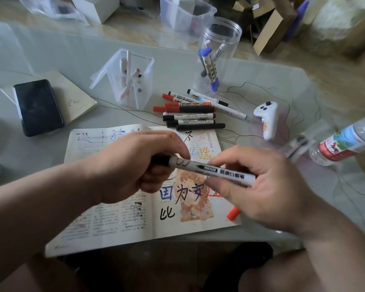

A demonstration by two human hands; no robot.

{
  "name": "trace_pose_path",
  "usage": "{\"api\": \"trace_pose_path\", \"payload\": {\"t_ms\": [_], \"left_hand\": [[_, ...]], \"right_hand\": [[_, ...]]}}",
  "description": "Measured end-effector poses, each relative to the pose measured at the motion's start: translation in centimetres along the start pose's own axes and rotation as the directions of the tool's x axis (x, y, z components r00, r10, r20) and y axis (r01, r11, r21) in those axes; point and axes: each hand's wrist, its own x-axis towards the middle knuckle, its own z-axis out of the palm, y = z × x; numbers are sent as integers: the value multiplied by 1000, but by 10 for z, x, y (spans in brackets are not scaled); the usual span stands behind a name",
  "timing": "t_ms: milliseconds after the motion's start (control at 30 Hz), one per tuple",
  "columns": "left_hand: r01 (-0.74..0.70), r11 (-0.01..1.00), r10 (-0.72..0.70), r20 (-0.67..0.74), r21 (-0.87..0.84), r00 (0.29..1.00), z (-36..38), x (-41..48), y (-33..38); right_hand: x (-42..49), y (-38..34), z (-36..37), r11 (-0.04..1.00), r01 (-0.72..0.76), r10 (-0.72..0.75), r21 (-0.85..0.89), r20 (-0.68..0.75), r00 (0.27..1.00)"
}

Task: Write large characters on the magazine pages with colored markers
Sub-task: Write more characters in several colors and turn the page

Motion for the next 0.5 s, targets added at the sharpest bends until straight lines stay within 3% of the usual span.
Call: {"api": "trace_pose_path", "payload": {"t_ms": [100,200,267,333,400,467,500], "left_hand": [[67,998,-65,-110,16,992,7,2,-6],[-17,993,46,-249,118,967,12,6,-12],[-72,970,142,-305,231,942,14,7,-12],[-106,918,246,-341,382,907,16,5,-8],[-137,831,368,-349,539,862,18,0,-1],[-182,715,491,-299,675,818,21,-8,4],[-210,662,532,-255,719,807,22,-13,7]], "right_hand": [[2,1,9,983,141,-141,-119,6,990],[5,2,15,952,224,-234,-210,-21,972],[4,0,20,987,119,-127,-105,-68,990],[7,-3,23,983,-115,125,146,-56,991],[12,-2,23,816,-350,338,459,113,934],[18,-1,22,489,-525,431,697,331,840],[20,-1,22,376,-570,448,731,395,802]]}}
